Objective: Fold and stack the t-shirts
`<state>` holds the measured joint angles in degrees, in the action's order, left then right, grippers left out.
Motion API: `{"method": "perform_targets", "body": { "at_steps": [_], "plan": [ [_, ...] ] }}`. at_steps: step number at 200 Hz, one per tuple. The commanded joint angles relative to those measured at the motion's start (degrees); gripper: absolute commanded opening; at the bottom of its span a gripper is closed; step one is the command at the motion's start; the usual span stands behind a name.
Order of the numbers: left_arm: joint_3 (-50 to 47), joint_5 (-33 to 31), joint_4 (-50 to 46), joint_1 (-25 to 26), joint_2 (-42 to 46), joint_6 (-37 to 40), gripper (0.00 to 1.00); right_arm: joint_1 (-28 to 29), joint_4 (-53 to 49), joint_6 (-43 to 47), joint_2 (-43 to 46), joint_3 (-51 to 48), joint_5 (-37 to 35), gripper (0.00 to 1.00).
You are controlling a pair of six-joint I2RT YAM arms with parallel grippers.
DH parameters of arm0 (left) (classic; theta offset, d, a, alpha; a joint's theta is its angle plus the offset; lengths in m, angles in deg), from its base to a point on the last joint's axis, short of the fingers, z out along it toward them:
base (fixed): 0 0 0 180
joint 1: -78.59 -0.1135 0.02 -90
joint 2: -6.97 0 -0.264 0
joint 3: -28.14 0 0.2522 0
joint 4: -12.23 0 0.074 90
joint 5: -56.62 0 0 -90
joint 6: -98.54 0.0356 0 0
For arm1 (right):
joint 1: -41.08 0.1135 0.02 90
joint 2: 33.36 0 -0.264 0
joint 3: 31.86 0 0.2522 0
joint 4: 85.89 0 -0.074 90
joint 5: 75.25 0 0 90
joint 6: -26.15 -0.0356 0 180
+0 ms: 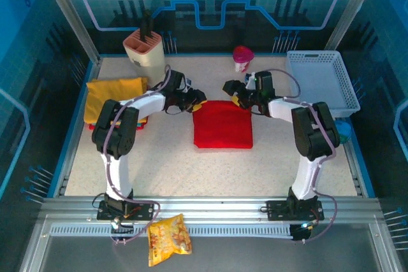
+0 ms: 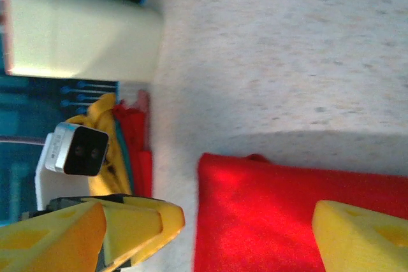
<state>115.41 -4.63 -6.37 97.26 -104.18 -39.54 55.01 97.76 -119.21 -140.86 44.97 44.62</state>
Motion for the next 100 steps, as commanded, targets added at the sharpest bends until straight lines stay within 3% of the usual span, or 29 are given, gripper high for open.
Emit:
{"method": "perform_targets", "body": {
  "at_steps": [1, 33, 100],
  "plan": [
    [-4.15, -0.65, -1.71, 2.81, 6.42, 1.63, 0.43, -0.45, -8.51, 4.79, 6.38, 0.72, 3.13, 0.86],
    [-12.03, -1.64, 2.27, 5.89, 10.34, -1.53, 0.44, 0.56, -17.21, 6.38, 12.97, -3.09, 1.69, 0.86],
    [-22.54, -2.74, 9.68, 11.11, 11.03, -6.14, 0.44, 5.48, -10.06, 0.36, 20.39, -22.54, -2.61, 0.86]
  ]
}}
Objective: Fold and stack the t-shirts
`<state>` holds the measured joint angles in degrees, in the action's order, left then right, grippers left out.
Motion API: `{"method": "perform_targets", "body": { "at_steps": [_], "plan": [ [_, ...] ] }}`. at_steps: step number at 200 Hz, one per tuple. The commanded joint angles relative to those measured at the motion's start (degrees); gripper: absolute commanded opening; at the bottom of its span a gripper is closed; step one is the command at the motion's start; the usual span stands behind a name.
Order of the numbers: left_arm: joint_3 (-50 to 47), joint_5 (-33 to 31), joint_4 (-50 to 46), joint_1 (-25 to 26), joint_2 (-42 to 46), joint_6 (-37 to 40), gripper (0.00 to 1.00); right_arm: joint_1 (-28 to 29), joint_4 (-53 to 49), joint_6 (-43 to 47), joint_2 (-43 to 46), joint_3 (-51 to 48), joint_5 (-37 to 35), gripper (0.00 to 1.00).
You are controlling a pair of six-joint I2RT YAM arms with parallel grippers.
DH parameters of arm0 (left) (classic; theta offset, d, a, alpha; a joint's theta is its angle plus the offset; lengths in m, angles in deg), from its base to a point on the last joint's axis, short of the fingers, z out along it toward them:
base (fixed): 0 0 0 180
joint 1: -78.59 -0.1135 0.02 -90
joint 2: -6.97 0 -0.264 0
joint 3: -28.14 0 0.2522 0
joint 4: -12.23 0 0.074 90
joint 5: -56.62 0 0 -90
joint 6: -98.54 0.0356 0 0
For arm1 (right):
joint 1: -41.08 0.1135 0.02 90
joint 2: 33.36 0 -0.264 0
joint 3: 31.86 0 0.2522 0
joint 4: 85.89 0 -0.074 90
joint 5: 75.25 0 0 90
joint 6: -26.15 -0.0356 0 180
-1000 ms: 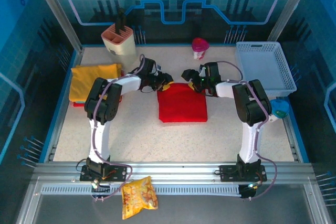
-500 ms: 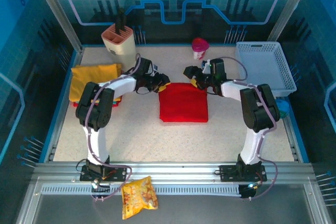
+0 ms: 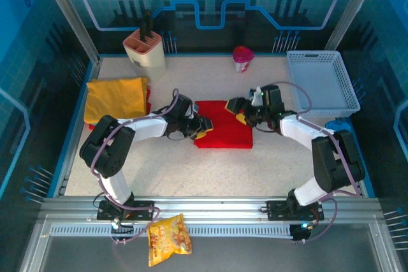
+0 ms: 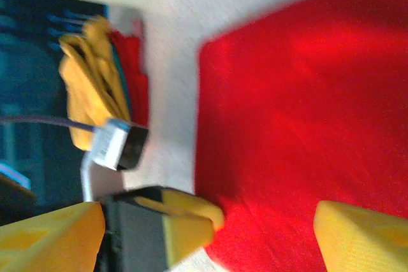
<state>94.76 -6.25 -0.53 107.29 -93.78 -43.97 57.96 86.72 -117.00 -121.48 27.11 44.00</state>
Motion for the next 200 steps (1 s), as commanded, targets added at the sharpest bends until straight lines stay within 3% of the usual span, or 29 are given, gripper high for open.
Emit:
{"method": "perform_targets", "body": {
  "at_steps": [1, 35, 64, 95, 106, 117, 148, 200],
  "plan": [
    [-1.97, -1.12, 3.89, 1.08, 0.59, -1.80, 0.44, 2.62, 1.21, -1.99, 0.97, -4.87, -2.05, 0.86],
    [-3.55, -2.95, 1.09, 1.06, -0.29, -0.05, 0.44, 3.43, 8.69, -4.16, -3.40, -12.18, -2.14, 0.86],
    [-3.09, -2.30, -2.04, 0.64, 0.91, 2.35, 0.44, 3.33, 10.53, -3.85, -4.42, -12.85, -1.07, 0.86],
    [0.35, -3.09, -10.22, -2.98, 6.67, 10.11, 0.51, 3.14, -1.30, 2.08, 1.00, -7.76, -2.51, 0.87],
    [2.36, -4.18, -15.20, -5.09, 7.59, 14.34, 0.62, 2.76, -5.98, 4.66, 3.04, -5.59, -3.40, 0.87],
    [3.95, -4.20, -18.39, -7.11, 7.76, 18.36, 0.64, 1.93, -9.84, 6.71, 4.63, -3.90, -3.87, 0.88],
    [5.58, -3.43, -20.25, -11.83, 6.09, 23.12, 0.71, -0.62, -18.58, 12.05, 7.19, -0.03, -4.97, 0.94],
    [12.00, -1.81, -20.55, -12.36, -4.59, 24.36, 0.69, -5.13, -22.85, 15.25, 9.97, 0.23, -3.78, 0.94]
  ]
}}
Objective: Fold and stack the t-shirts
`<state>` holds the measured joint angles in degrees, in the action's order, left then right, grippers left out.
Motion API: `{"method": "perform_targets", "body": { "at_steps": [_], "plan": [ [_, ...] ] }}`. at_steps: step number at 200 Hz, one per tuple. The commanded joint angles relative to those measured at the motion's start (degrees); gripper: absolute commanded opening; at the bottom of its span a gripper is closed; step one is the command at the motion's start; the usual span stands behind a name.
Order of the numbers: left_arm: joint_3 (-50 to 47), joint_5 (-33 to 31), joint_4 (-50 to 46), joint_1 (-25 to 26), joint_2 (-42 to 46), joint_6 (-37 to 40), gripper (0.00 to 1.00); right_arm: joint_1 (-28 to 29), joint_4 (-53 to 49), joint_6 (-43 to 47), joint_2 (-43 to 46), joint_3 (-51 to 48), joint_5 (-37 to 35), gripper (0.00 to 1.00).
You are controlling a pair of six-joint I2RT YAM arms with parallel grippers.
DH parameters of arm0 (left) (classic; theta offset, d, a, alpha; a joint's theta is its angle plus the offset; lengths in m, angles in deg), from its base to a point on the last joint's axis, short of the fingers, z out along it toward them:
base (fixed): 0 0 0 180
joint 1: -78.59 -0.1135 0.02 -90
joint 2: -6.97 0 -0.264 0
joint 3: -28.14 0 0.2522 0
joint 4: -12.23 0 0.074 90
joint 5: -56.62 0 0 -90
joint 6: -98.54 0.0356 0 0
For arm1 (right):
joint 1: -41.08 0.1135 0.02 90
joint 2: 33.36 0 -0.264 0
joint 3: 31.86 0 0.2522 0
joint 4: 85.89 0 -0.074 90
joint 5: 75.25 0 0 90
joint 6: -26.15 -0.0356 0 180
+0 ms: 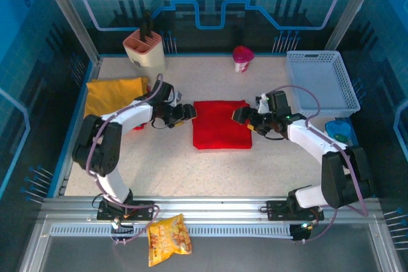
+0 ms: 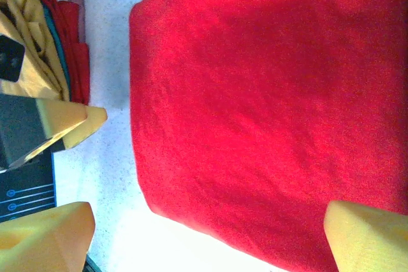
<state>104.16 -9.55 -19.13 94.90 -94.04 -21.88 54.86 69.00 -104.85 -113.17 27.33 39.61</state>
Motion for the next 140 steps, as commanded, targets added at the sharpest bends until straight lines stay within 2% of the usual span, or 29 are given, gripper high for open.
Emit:
{"method": "perform_targets", "body": {
  "at_steps": [1, 94, 120, 140],
  "plan": [
    [2.73, 1.53, -1.88, 0.08, -4.52, 2.19, 0.69, -2.06, -5.15, 3.10, 1.72, 0.01, 0.62, 0.94],
    [7.22, 4.80, -0.11, 4.87, -11.81, -3.19, 0.61, -4.84, -3.52, 2.23, 1.93, -3.19, 3.09, 0.93],
    [8.03, 2.39, -1.97, 6.46, -12.34, -3.33, 0.61, -5.22, -3.53, 2.15, 2.19, -3.50, 3.44, 0.93],
    [8.13, 3.41, -1.43, 6.98, -13.02, -4.24, 0.60, -5.50, -3.42, 2.23, 2.61, -3.94, 3.60, 0.93]
  ]
}}
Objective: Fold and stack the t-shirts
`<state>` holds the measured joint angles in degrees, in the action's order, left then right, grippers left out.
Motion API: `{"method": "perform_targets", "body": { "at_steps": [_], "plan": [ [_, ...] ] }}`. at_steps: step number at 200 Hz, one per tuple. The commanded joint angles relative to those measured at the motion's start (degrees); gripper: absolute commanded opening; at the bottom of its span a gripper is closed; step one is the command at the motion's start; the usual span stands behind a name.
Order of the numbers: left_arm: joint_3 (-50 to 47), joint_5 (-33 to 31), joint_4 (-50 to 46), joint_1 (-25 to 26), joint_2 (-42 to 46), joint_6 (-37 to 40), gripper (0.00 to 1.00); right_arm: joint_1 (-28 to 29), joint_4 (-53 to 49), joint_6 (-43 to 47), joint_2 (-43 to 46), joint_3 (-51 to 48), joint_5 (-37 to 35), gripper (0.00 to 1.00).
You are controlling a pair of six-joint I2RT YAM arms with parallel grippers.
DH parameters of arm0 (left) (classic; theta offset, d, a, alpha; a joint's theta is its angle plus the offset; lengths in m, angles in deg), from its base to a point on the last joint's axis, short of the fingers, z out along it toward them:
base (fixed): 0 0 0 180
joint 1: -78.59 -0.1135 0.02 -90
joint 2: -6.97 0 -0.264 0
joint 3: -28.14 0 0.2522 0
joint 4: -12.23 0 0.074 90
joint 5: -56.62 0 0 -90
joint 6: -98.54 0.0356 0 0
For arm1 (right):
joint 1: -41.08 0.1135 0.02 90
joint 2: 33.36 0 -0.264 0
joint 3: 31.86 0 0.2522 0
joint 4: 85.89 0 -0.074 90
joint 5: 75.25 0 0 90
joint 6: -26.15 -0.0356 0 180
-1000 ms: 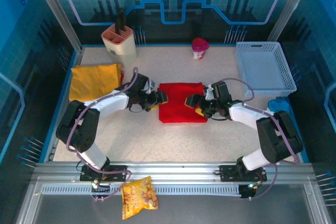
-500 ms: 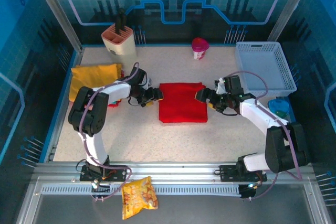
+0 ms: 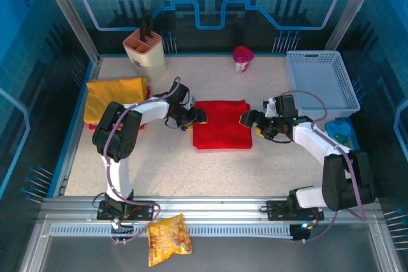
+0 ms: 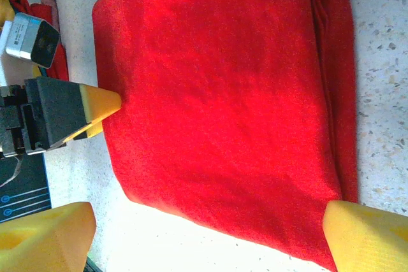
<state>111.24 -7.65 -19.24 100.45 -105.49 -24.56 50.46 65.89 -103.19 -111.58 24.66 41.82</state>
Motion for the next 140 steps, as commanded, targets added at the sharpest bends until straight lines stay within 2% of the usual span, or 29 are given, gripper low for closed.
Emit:
{"method": "perform_targets", "body": {
  "at_steps": [1, 69, 92, 121, 140],
  "plan": [
    [1.06, 1.56, -1.30, 1.47, -1.64, -1.63, 0.60, -1.07, -0.31, 0.57, 1.03, -1.32, 1.36, 0.93],
    [3.53, 7.93, 1.56, 1.59, -4.85, -3.46, 0.56, -2.55, 0.48, 0.40, 2.32, -3.27, 2.71, 0.92],
    [4.26, 7.68, 1.58, 1.35, -4.97, -3.55, 0.49, -3.32, 0.52, 0.48, 2.83, -3.80, 3.04, 0.92],
    [4.76, 8.30, 2.16, 1.10, -5.39, -3.73, 0.34, -4.11, 0.73, 0.48, 3.06, -4.25, 3.68, 0.92],
    [4.92, 8.06, 1.98, 1.09, -5.74, -3.71, 0.30, -4.55, 0.92, 0.46, 3.10, -4.52, 4.09, 0.92]
  ]
}}
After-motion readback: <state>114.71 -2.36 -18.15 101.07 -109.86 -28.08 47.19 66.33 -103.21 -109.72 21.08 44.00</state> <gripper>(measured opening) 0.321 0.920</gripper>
